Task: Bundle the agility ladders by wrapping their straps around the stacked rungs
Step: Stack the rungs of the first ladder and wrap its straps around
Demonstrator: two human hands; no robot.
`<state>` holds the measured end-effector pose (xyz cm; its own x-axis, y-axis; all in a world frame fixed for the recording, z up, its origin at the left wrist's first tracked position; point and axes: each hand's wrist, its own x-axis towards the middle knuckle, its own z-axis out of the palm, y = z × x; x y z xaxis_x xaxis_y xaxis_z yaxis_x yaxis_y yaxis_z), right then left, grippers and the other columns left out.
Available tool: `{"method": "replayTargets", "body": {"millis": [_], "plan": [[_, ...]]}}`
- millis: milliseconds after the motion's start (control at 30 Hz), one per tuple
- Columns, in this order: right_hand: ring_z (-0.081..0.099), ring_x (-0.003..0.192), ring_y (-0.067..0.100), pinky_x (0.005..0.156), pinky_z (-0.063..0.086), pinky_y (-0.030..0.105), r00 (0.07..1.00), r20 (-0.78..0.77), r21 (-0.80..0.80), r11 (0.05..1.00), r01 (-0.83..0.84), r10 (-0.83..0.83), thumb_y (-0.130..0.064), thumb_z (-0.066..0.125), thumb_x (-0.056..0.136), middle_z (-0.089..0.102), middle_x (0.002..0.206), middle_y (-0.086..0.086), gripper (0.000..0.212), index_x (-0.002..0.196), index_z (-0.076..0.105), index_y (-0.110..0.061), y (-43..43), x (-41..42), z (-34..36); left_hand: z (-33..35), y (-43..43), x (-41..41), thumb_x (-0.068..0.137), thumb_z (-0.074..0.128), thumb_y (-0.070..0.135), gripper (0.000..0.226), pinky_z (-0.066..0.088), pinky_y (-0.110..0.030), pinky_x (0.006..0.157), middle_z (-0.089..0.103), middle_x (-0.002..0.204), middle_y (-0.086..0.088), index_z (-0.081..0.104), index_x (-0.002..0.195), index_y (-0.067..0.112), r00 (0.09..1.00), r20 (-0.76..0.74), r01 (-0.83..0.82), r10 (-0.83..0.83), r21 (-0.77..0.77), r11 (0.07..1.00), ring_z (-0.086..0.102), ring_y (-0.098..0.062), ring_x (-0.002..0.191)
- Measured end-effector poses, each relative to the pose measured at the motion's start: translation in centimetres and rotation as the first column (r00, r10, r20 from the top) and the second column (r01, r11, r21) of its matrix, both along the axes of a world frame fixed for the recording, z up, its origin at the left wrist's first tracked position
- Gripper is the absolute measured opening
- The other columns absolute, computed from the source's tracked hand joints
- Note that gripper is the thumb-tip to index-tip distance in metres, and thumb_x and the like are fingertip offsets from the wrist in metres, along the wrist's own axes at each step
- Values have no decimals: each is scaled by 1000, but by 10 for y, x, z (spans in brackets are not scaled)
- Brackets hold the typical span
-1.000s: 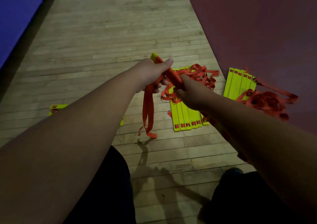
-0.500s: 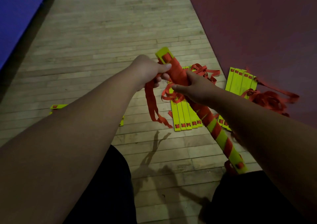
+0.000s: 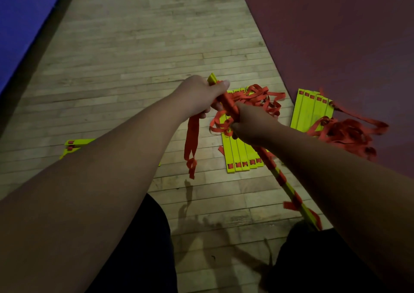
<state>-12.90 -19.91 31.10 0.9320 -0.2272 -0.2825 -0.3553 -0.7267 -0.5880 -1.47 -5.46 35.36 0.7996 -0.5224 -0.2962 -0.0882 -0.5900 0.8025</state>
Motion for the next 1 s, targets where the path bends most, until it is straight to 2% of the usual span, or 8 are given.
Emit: {"method": "replayTargets", "body": {"millis": [100,233,333,500,700,767,900,1000], "plan": [[69,87,25,76,59,41,1000,15,32,999,8,-8,-27,65,101,69,97,6,24,124,60,-21,-3,1,3,0,0,6,108,63,47,44,54,-30,56,82,85,-8,78,100,6,997,-71,-28,23,-70,997,58,-13,56],[63,83,20,76,49,37,995,-52,412,905,100,-87,-43,72,100,67,96,6,31,117,65,-18,-8,1,8,1,3,16,109,65,36,32,54,-31,62,80,79,-7,73,98,7,997,-50,-66,61,-102,993,55,-14,49],[65,87,20,78,48,36,993,-55,509,853,117,-103,-41,73,100,71,98,6,28,117,69,-19,-7,-2,10,1,10,22,108,66,34,25,52,-33,62,76,75,-2,73,99,12,996,-64,-78,69,-148,986,51,-13,51],[78,91,14,85,59,37,984,69,409,904,122,-164,-49,85,89,80,103,-7,48,131,66,-34,-9,1,8,-1,15,24,106,68,39,24,53,-34,65,77,76,2,78,104,17,996,-35,-90,85,-168,982,54,-13,51],[70,91,12,78,56,34,989,118,187,981,60,-83,-31,82,94,69,109,-8,63,150,53,-31,-6,-2,3,2,8,13,107,64,27,24,54,-31,57,79,82,-9,75,108,5,980,-184,-109,75,-181,977,55,-14,54],[67,90,10,78,56,35,993,103,109,993,42,-53,-30,78,96,67,111,-8,62,151,51,-33,-5,-3,0,4,5,9,107,60,29,27,53,-32,58,79,86,-15,72,109,5,966,-255,-92,41,-193,977,56,-17,57],[68,83,10,74,55,35,998,60,-24,1000,-11,12,-26,71,100,72,107,-5,58,152,48,-32,-3,-4,-2,0,4,9,103,59,63,57,56,-34,61,82,92,-15,76,110,9,974,-225,-29,-2,-135,990,60,-18,60],[72,80,11,67,55,32,999,26,52,998,-21,19,-15,66,102,72,94,-2,47,146,53,-24,0,-1,-4,-2,5,11,108,56,57,53,57,-35,64,82,90,-12,72,115,7,990,-137,-37,23,-101,994,63,-17,61]]}}
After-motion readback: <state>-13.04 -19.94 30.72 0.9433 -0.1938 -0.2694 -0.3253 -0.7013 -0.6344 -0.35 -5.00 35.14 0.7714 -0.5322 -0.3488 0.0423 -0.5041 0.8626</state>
